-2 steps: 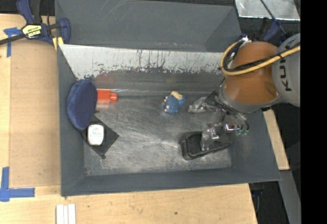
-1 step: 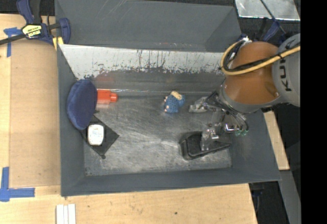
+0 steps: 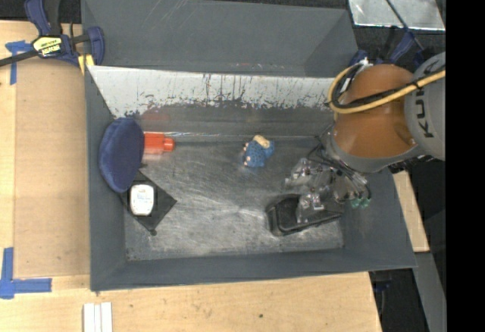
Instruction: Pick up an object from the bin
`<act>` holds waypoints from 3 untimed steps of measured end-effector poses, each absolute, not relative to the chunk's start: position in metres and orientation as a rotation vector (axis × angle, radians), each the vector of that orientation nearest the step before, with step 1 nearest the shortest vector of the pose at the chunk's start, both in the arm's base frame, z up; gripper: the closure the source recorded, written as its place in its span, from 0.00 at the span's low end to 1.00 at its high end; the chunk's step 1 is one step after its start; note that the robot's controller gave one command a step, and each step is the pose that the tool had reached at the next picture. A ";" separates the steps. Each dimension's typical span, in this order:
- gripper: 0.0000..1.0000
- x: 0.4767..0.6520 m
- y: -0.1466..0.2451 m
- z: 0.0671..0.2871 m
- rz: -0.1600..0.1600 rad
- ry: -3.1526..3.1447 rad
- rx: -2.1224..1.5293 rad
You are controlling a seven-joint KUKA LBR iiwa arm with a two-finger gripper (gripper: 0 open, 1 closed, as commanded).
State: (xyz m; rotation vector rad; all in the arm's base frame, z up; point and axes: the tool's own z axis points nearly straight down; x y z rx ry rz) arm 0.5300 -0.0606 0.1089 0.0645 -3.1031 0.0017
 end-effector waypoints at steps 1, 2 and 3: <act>1.00 0.530 -0.059 0.110 -0.004 -3.091 0.286; 1.00 0.533 -0.065 0.111 0.003 -3.101 0.403; 1.00 0.533 -0.066 0.111 0.001 -3.102 0.401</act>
Offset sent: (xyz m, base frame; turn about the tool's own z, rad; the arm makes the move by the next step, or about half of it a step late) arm 0.0135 0.0068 -0.0389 -0.5957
